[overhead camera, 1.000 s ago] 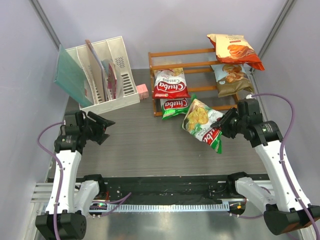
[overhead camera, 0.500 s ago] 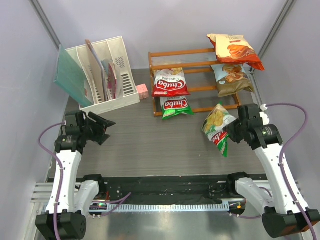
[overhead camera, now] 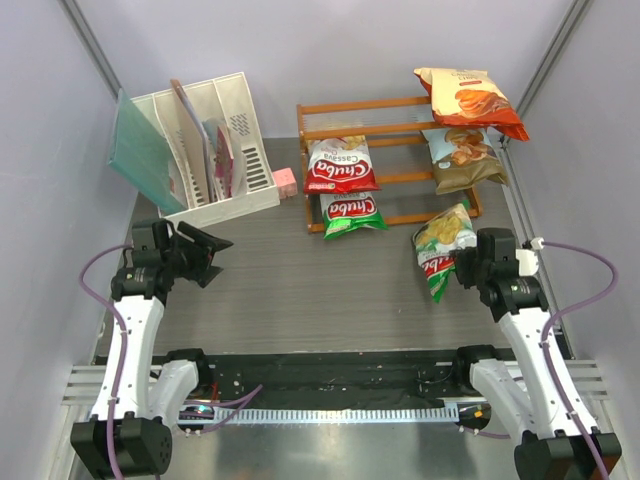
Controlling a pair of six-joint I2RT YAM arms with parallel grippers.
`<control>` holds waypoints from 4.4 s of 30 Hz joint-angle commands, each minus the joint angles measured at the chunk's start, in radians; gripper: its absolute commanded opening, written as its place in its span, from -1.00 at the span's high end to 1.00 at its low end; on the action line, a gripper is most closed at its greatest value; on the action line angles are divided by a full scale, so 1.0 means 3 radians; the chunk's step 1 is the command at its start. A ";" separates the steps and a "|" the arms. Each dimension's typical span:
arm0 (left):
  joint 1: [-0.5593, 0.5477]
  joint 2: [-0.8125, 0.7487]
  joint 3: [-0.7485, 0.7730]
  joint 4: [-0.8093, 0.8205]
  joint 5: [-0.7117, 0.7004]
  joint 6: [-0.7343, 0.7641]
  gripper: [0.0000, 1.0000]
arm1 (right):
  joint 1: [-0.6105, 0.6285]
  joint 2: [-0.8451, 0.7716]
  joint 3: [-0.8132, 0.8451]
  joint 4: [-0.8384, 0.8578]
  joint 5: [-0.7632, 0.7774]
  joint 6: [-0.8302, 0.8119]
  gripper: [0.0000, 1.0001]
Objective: Place and organize the chips bags onto the shelf
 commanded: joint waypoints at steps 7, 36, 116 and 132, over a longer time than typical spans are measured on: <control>0.0002 0.0042 0.0002 0.0207 0.0087 -0.0082 -0.33 | -0.0121 -0.0182 -0.0479 0.1660 -0.0301 0.0242 0.98; -0.0039 0.0221 0.0227 0.0166 -0.0010 0.0056 -0.30 | -0.0786 0.1899 -0.0481 0.4172 -0.1196 0.0110 0.98; -0.0172 0.0559 0.0979 -0.0391 -0.0159 0.0481 -0.27 | -0.0888 0.2159 0.0480 0.1512 -0.1626 -0.1276 -0.29; -0.0182 0.0528 0.0923 -0.0396 -0.0164 0.0486 -0.27 | -0.0888 0.2722 0.0722 0.1921 -0.1687 -0.1230 -0.17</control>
